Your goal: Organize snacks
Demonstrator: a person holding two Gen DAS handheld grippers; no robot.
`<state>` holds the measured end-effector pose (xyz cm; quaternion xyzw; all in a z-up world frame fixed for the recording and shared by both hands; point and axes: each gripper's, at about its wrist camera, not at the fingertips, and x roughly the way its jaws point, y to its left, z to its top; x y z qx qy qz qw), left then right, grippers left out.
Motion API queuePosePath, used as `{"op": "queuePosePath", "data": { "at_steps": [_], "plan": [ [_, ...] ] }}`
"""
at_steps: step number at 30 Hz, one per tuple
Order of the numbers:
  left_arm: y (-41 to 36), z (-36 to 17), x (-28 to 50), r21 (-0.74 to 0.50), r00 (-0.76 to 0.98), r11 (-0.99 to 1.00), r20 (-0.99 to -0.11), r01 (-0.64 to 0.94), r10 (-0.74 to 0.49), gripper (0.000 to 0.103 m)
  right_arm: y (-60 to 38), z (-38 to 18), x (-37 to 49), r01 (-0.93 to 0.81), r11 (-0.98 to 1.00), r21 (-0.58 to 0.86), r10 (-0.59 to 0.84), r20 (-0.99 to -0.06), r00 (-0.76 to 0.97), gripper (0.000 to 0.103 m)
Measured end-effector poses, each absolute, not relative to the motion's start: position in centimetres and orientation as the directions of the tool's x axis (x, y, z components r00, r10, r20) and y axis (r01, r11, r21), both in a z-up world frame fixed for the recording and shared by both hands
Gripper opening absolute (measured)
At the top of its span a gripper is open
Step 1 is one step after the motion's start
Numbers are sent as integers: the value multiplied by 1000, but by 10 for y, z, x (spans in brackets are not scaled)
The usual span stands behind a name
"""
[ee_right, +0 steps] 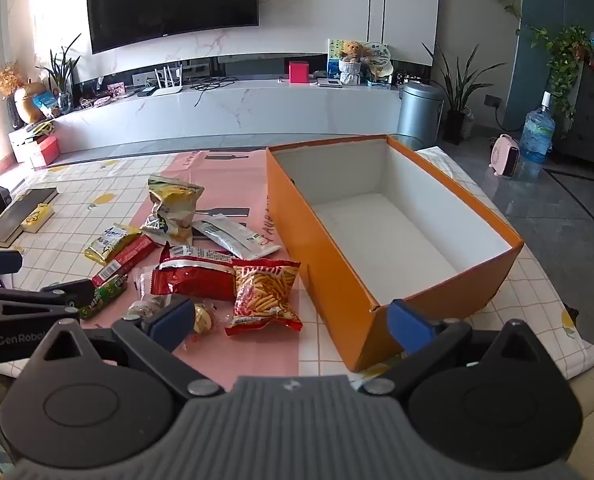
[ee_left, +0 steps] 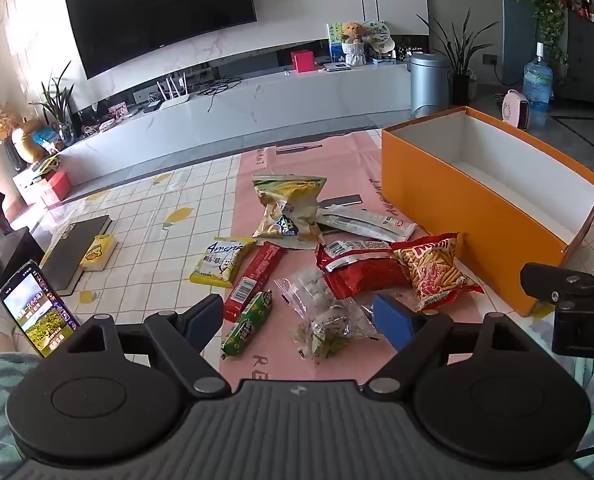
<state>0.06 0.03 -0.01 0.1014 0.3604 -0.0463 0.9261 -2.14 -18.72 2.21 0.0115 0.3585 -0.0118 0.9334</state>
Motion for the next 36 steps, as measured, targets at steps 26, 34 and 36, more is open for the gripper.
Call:
{"op": "queuePosePath", "data": {
  "at_steps": [26,34,36],
  "plan": [
    [6,-6,0,141,717,979,-697,148,-8,99,-181,21,-17,32,999,-16,-35,-686,727,99],
    [7,-7,0,140,716,979,-698,149,-9,99,-180,21,-16,30,999,-19,-35,-688,725,99],
    [7,-7,0,139,715,979,-699,148,-9,99,-181,21,-16,32,999,-19,-36,-688,725,99]
  ]
}}
